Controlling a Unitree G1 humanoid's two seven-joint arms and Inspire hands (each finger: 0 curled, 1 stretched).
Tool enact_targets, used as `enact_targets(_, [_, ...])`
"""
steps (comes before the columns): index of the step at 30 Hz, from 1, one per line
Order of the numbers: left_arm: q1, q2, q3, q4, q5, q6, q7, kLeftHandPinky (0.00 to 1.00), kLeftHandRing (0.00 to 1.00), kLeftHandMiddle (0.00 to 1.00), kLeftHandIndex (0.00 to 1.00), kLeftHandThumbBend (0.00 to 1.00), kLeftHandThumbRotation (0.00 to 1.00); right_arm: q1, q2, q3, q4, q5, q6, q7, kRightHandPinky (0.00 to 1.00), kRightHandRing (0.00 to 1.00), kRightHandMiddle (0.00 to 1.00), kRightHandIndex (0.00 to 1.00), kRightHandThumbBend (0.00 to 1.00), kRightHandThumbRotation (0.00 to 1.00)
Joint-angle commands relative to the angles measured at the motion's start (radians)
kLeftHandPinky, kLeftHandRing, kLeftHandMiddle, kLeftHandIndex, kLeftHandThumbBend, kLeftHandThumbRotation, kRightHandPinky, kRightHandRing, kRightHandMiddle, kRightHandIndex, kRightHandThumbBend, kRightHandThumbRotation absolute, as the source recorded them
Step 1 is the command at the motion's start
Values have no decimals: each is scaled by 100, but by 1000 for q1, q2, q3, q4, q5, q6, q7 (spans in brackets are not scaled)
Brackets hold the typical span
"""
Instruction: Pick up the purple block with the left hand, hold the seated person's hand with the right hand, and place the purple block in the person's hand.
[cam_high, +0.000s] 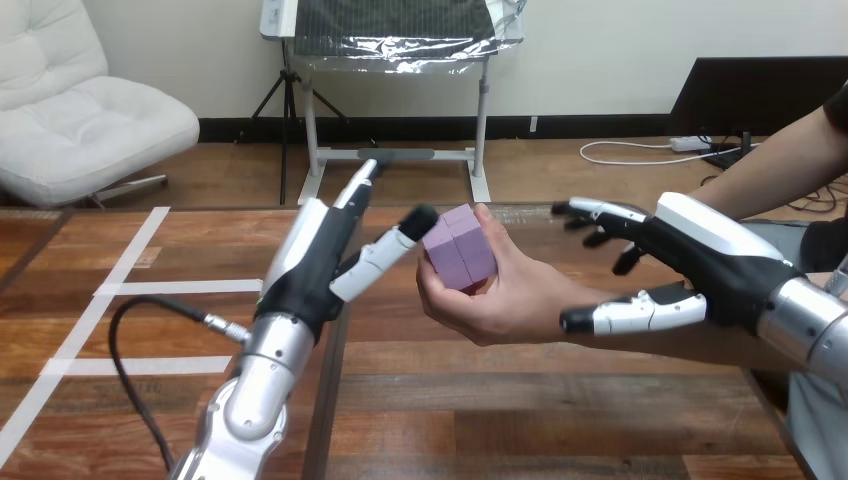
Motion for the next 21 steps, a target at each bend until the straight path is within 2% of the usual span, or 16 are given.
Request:
enact_targets(1, [-6,-3,40,-79,-28,-33,28,100,100,100,98,94,100,9,48,-37,29,59,-12,-9,72,91,96,99,100,89])
enact_targets(2, [-2,-4,42,-83,-31,-33,29,100,100,100,99,94,100,10,50,-39,30,65,-13,-10,73,92,97,100,100,91])
enact_targets(6, [49,-11,68,-145,-48,-34,49,100,100,100,100,92,100,22,83,-64,55,105,-75,-34,77,94,99,100,100,98])
enact_targets(10, [75,-15,79,-182,-59,-29,53,100,100,100,100,86,100,30,98,-76,58,130,-85,-39,80,95,99,100,100,99])
enact_targets(14, [118,-26,96,-251,-85,-11,53,100,100,100,100,83,100,41,126,-96,54,184,-93,-33,83,95,99,100,100,100])
enact_targets(21, [190,-48,121,-363,-119,-13,64,100,100,99,99,88,100,60,167,-126,39,250,-104,-36,86,95,98,99,100,100])
